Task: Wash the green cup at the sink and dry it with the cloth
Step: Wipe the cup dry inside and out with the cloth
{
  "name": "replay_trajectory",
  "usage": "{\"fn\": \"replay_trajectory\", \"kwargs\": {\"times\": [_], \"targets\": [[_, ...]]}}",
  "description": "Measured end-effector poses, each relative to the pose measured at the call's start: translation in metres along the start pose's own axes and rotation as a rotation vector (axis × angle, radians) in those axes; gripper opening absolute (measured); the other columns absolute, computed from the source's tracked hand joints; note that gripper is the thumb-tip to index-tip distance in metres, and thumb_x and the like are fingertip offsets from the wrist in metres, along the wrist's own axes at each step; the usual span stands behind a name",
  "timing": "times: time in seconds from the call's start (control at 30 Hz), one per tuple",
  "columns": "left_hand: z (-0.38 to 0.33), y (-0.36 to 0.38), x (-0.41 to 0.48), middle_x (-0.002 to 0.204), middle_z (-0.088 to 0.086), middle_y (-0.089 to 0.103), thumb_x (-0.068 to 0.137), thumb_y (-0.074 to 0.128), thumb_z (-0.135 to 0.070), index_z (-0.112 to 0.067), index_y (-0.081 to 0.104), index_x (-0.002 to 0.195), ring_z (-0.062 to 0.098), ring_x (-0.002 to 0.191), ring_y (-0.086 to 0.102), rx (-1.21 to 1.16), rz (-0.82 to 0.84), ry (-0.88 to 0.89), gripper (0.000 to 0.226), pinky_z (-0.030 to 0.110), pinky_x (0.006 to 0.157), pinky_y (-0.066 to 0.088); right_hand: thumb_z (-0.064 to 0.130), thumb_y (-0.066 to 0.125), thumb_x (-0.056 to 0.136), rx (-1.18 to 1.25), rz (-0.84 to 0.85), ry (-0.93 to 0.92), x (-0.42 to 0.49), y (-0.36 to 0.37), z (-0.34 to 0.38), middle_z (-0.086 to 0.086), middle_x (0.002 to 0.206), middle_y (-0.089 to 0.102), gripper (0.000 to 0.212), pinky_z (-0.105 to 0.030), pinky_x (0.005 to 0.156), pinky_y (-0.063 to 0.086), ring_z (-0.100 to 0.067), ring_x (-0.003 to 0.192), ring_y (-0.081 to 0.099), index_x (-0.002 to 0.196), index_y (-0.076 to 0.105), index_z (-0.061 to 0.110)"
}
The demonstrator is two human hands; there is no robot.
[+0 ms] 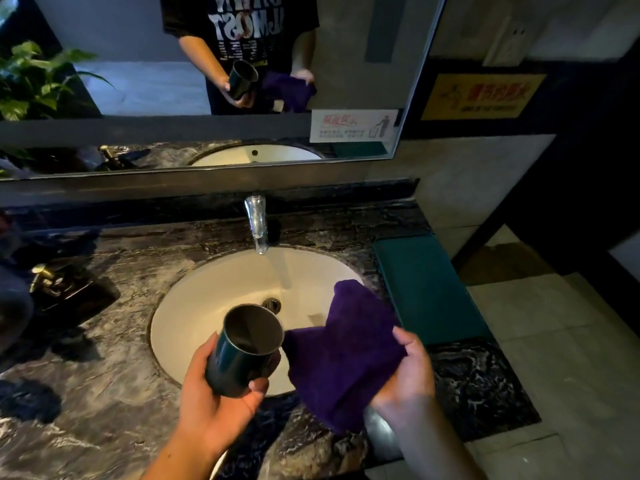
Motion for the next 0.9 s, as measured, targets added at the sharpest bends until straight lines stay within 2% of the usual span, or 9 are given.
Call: {"fn": "replay_trajectory", "kwargs": {"times": [0.17,0.23,0.3,0.37,0.43,0.53,0.63,0.77,0.9], "targets": [[0.006,0.002,0.001,0.123,0.024,0.062,0.058,0.081,-0.034,-0.023,0.057,0.138,0.035,0.094,0.067,0.052,-0.023,-0.010,0.084,0.022,0.043,0.048,0.023,0.051,0.079,-0.079,-0.203,0.025,0.003,-0.037,-0.008,-0.026,0.110,0.074,0.059,-0.058,0.109,0.040,-0.041,0.104,0.067,0.131,0.063,-0.001],[0.008,0.003,0.003,0.123,0.023,0.062,0.062,0.078,-0.036,-0.024,0.052,0.145,0.035,0.094,0.067,0.065,-0.020,-0.005,0.088,0.022,0.044,0.046,0.024,0.052,0.081,-0.037,-0.142,0.031,0.000,-0.039,0.001,-0.027,0.115,0.073,0.057,-0.058,0.104,0.045,-0.043,0.106,0.069,0.130,0.067,-0.002],[0.009,0.004,0.006,0.121,0.023,0.064,0.049,0.086,-0.033,-0.024,0.051,0.146,0.035,0.092,0.067,0.075,-0.007,0.000,0.104,0.022,0.046,0.044,0.029,0.059,0.086,0.019,-0.006,0.024,-0.004,-0.034,0.014,-0.027,0.127,0.069,0.052,-0.063,0.104,0.048,-0.046,0.117,0.067,0.128,0.070,0.000],[0.007,0.002,0.007,0.121,0.023,0.066,0.040,0.090,-0.032,-0.023,0.053,0.144,0.035,0.093,0.067,0.069,-0.013,0.020,0.110,0.022,0.046,0.044,0.039,0.067,0.088,0.041,0.093,0.043,-0.006,-0.031,0.021,-0.026,0.146,0.056,0.063,-0.068,0.112,0.037,-0.048,0.139,0.048,0.141,0.061,0.006],[0.006,0.001,0.010,0.122,0.023,0.068,0.033,0.095,-0.031,-0.022,0.056,0.142,0.035,0.092,0.070,0.086,-0.018,0.025,0.115,0.022,0.044,0.045,0.042,0.062,0.095,0.058,0.139,0.070,-0.007,-0.033,0.019,-0.025,0.155,0.047,0.065,-0.066,0.116,0.033,-0.046,0.147,0.038,0.149,0.051,0.008],[0.008,0.002,0.015,0.119,0.021,0.071,0.036,0.095,-0.034,-0.021,0.056,0.142,0.034,0.090,0.073,0.119,0.014,0.020,0.114,0.021,0.043,0.045,0.025,0.058,0.096,0.008,-0.021,0.128,-0.002,-0.049,0.011,-0.026,0.149,0.054,0.057,-0.064,0.118,0.031,-0.044,0.141,0.047,0.149,0.051,0.004],[0.011,0.001,0.017,0.115,0.020,0.072,0.043,0.091,-0.035,-0.020,0.055,0.143,0.033,0.088,0.072,0.123,0.038,0.025,0.107,0.021,0.045,0.045,0.023,0.055,0.097,-0.121,-0.189,0.156,0.002,-0.063,0.009,-0.027,0.139,0.063,0.052,-0.063,0.119,0.031,-0.044,0.135,0.052,0.145,0.054,0.000],[0.015,0.002,0.016,0.114,0.020,0.071,0.043,0.090,-0.036,-0.019,0.054,0.144,0.033,0.087,0.072,0.125,0.039,0.020,0.108,0.021,0.044,0.047,0.017,0.051,0.097,-0.014,-0.006,0.084,-0.004,-0.061,0.027,-0.025,0.151,0.053,0.054,-0.066,0.120,0.028,-0.045,0.142,0.045,0.149,0.050,0.004],[0.017,0.007,0.018,0.114,0.019,0.070,0.048,0.088,-0.036,-0.016,0.055,0.142,0.034,0.084,0.072,0.134,0.054,0.019,0.102,0.021,0.041,0.046,0.038,0.055,0.104,-0.010,0.176,0.051,-0.010,-0.053,0.040,-0.020,0.166,0.033,0.061,-0.067,0.121,0.023,-0.044,0.153,0.027,0.159,0.037,0.016]]}}
Point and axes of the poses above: each hand's wrist, its own x-axis towards the middle knuckle, its own y-axis out of the palm, z = x × y, the point moved 2 cm from there along x, towards the middle knuckle
